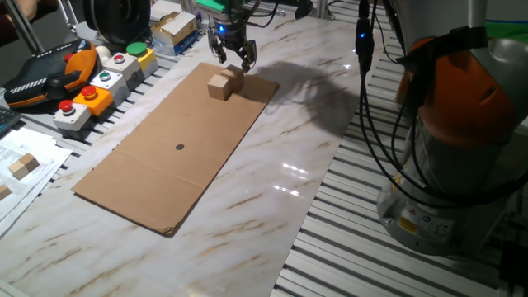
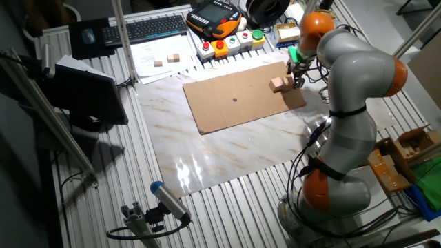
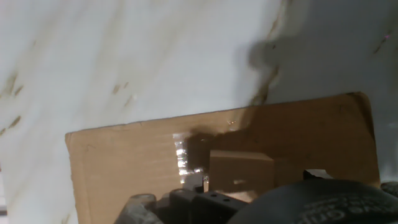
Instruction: Use the gripper to push the small block from left to right
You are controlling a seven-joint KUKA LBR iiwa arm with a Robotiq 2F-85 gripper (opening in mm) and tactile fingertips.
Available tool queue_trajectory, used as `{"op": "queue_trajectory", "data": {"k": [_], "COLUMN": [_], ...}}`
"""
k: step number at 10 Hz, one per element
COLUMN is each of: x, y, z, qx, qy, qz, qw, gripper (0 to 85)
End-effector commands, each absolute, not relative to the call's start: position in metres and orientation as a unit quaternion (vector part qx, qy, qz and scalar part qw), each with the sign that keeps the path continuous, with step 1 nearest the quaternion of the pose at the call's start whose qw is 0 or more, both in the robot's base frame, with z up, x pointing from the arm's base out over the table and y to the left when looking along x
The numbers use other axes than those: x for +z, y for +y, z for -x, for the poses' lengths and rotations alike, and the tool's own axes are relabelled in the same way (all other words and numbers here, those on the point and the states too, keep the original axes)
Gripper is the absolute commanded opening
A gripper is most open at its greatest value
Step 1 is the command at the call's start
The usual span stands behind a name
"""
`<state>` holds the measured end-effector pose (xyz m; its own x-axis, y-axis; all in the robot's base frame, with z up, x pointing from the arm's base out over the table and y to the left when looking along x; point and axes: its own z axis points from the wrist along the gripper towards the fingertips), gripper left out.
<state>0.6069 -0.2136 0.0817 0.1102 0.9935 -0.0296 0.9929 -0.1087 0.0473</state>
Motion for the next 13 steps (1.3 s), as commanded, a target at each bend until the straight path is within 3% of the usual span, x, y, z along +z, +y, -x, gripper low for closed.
{"op": "queue_trajectory", "data": {"k": [1, 13], "x": [0.08, 0.066], "y": [-0.214, -0.217], "z": [-0.608, -0.614], "qx": [0.008, 0.007], "qy": [0.659, 0.647], "qz": [-0.752, -0.762], "qw": [0.022, -0.003], "gripper": [79.7, 80.0]}}
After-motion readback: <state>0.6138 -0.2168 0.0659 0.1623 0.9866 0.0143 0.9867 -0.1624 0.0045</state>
